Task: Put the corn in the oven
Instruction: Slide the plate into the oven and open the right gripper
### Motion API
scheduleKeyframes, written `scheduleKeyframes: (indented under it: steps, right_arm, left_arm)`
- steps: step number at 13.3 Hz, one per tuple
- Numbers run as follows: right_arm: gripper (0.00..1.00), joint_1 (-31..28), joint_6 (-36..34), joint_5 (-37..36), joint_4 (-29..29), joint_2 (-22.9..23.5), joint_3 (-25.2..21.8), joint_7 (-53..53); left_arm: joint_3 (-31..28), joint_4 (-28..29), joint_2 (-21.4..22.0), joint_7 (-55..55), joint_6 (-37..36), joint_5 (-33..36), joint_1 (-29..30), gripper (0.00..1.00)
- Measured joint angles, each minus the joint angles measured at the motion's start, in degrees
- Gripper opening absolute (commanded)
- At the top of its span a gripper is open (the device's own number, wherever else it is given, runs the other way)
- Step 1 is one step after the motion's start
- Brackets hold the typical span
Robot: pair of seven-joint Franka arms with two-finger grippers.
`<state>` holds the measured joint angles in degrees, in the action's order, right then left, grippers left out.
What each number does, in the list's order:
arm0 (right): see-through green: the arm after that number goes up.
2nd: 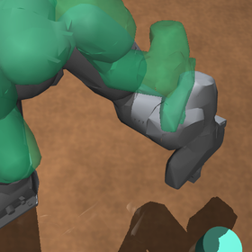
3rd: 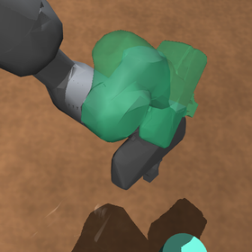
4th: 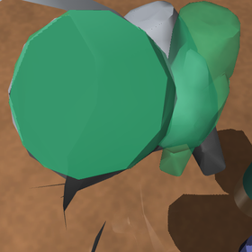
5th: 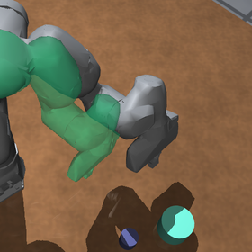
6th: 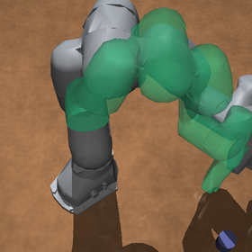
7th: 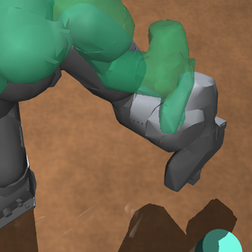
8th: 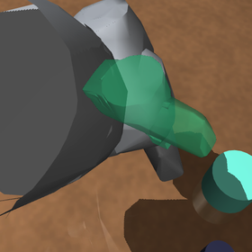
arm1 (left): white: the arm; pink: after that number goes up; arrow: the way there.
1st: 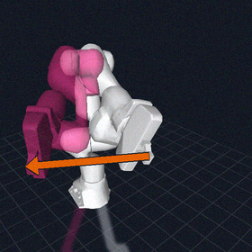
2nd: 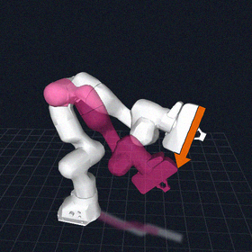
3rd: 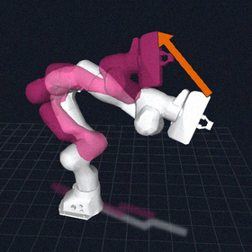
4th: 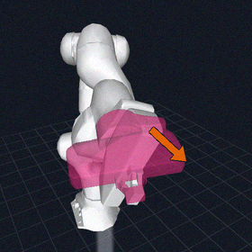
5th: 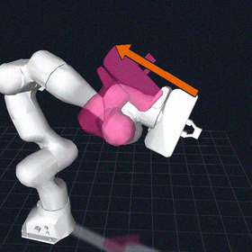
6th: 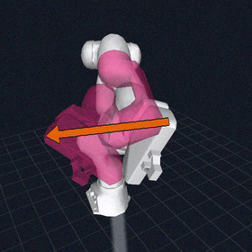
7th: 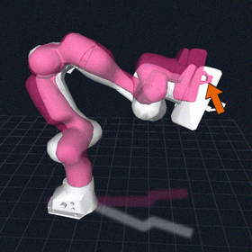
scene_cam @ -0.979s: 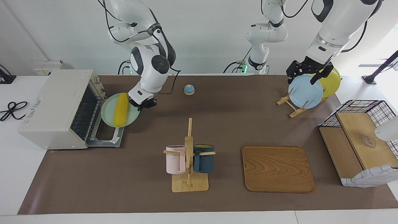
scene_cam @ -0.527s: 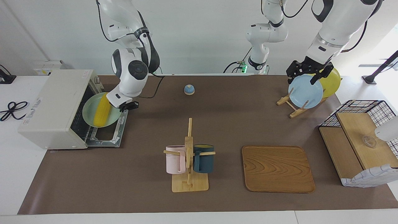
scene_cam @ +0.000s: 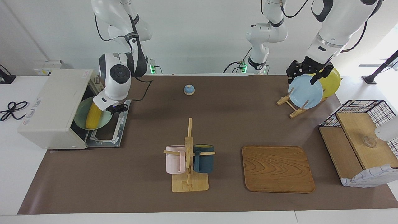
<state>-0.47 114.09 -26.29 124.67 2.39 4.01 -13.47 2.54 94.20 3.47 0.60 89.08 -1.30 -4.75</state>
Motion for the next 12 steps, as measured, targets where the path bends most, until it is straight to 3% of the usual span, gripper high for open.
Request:
scheduleKeyframes:
  steps: [1, 12]
  right_arm:
    - [0.15, -0.71, 0.10, 0.00, 0.01, -0.01, -0.01, 0.74]
    - [0.15, -2.22, 0.60, 0.01, 0.46, -0.02, 0.06, 2.88]
  left_arm:
    - [0.00, 0.00, 0.00, 0.00, 0.00, 0.00, 0.00, 1.00]
    - [0.00, 0.00, 0.00, 0.00, 0.00, 0.00, 0.00, 1.00]
